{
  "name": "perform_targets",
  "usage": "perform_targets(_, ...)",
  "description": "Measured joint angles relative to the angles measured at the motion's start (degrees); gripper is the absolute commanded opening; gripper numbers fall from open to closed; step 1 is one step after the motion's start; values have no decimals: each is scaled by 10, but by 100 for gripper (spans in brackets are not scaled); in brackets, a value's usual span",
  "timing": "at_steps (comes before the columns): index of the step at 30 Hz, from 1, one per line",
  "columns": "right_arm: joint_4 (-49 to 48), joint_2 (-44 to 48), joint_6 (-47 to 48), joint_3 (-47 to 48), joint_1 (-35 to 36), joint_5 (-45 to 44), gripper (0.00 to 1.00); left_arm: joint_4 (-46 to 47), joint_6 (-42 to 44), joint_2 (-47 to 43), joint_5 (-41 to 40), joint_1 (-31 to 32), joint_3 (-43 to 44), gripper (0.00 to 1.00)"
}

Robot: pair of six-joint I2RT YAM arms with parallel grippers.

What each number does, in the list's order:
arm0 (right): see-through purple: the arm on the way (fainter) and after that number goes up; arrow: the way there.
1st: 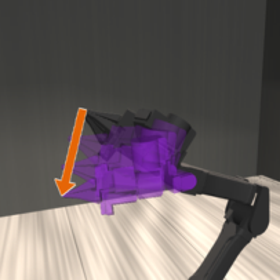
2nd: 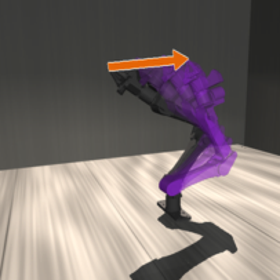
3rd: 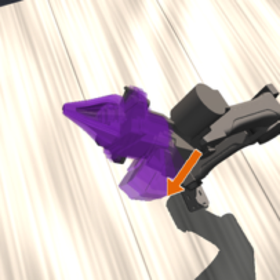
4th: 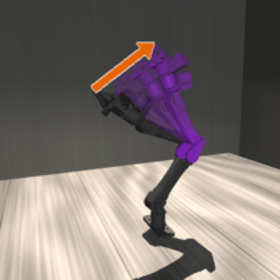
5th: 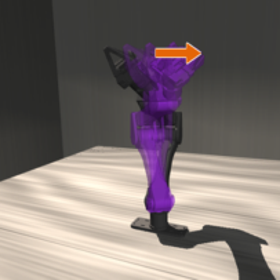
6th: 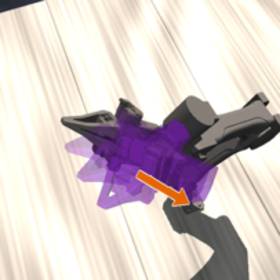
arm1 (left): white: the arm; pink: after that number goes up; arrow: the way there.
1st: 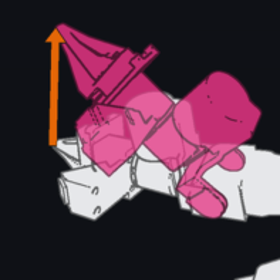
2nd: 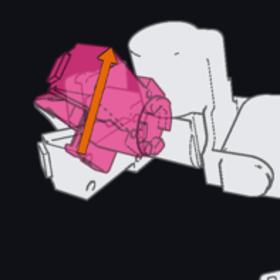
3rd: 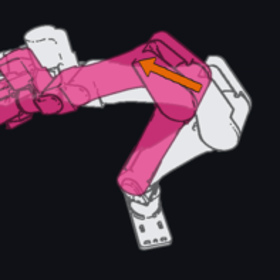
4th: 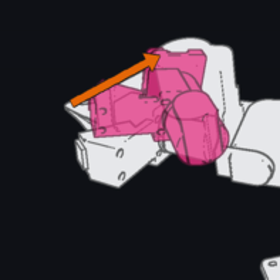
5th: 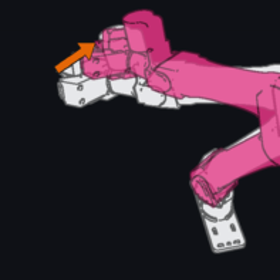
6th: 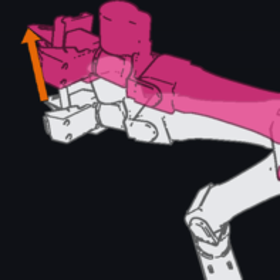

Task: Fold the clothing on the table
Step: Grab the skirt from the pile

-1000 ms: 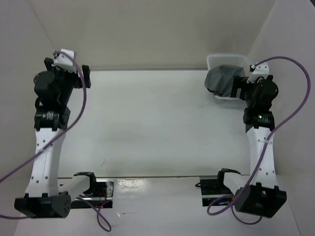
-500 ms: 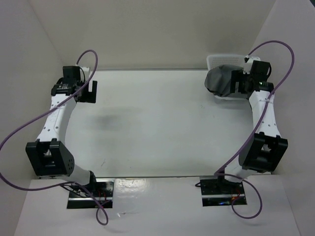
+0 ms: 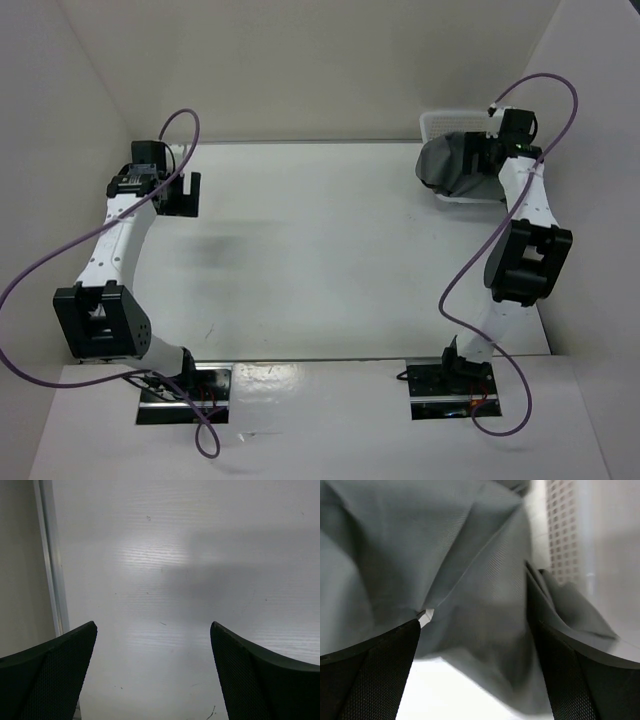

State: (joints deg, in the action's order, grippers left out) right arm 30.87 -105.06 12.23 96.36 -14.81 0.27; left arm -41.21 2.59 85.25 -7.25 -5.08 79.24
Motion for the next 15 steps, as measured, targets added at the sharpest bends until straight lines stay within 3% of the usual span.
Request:
perform_targets(5,-6,-53,7,16,0,3,97,9,2,-41,25,-4,-48,100)
perform_targets(6,-9,-61,8,22,0,3,87,9,2,-47,29,-4,-55,100)
perform_targets(7,-10,-67,10,27,-1,3,69,10,2,-53,34,-4,-63,100)
perform_targets(8,-12,-72,12,33,-1,3,24,10,3,-59,38,-4,-70,100)
perform_targets(9,-13,-77,14,40,-2,3,6,10,4,-64,42,-4,-74,100)
perform_targets(10,-13,-82,9,49,-2,4,0,12,4,-69,46,-4,-81,100)
perform_targets(15,-12,-98,3,76,-5,3,0,17,9,-90,61,-9,-97,100)
